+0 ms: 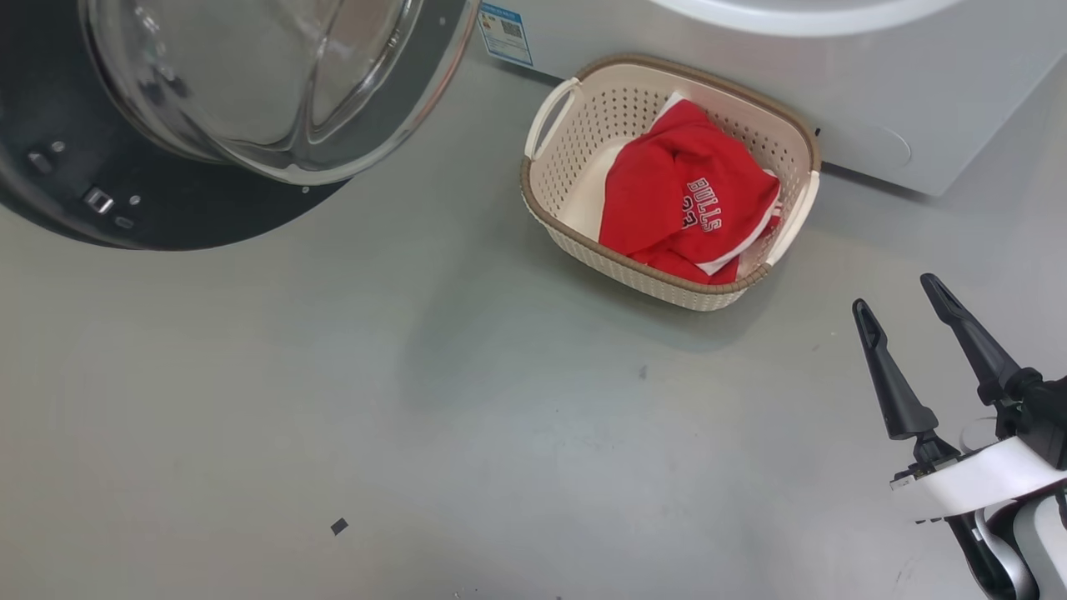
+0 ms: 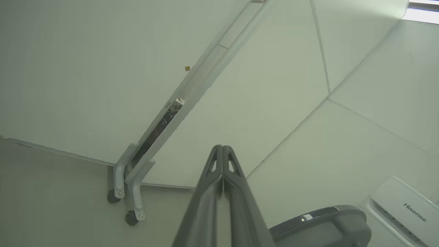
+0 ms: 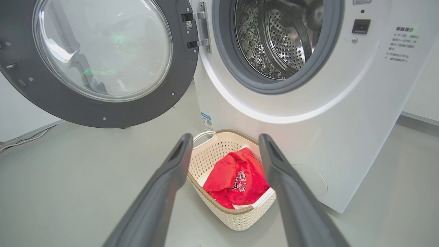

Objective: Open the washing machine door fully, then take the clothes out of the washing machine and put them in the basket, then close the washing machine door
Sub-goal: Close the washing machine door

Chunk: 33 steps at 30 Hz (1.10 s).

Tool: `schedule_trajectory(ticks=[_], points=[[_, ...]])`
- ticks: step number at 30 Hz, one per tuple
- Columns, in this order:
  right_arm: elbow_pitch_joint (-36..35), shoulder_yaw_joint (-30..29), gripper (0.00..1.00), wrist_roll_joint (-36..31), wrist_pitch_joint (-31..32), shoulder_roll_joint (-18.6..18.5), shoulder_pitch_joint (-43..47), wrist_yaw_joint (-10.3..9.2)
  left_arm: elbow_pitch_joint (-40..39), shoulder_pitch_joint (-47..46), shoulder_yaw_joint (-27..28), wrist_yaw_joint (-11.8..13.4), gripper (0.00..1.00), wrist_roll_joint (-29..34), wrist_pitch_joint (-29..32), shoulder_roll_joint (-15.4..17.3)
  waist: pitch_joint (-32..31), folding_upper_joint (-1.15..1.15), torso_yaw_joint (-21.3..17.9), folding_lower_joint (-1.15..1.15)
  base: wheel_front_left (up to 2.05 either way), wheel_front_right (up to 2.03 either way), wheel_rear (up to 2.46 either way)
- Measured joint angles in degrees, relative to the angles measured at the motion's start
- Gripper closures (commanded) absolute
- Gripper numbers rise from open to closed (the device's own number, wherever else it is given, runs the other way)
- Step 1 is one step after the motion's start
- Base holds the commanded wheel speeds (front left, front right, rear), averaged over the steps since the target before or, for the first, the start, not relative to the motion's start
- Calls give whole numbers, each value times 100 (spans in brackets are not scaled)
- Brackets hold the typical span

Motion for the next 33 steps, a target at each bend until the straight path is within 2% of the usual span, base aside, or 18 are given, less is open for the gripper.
schedule_trajectory(ticks=[3, 4, 12, 21, 33], points=[[-25, 19, 0, 3, 0, -5, -1, 0, 312, -101, 204, 126, 100, -276, 223, -10, 50, 0, -60, 0, 0, 0, 0], [-40, 32, 0, 11, 0, -9, -3, 0, 575, -246, 426, 165, 100, -582, 419, -48, 93, 0, -124, 0, 0, 0, 0], [-63, 54, 0, 57, 0, -65, -4, 0, 1263, -937, 1027, 164, 100, -1246, 719, -180, 204, 0, -322, 0, 0, 0, 0], [-93, 52, 0, 75, -1, -102, -10, 0, 2599, -1363, 1351, 116, 100, -1287, 1073, -210, 251, 0, -484, 0, 0, 0, 0], [-121, 29, 0, 114, -2, -151, -10, 0, 3412, -2153, 1377, 115, 100, -1247, 1363, -112, 261, 0, -632, 0, 0, 0, 0]])
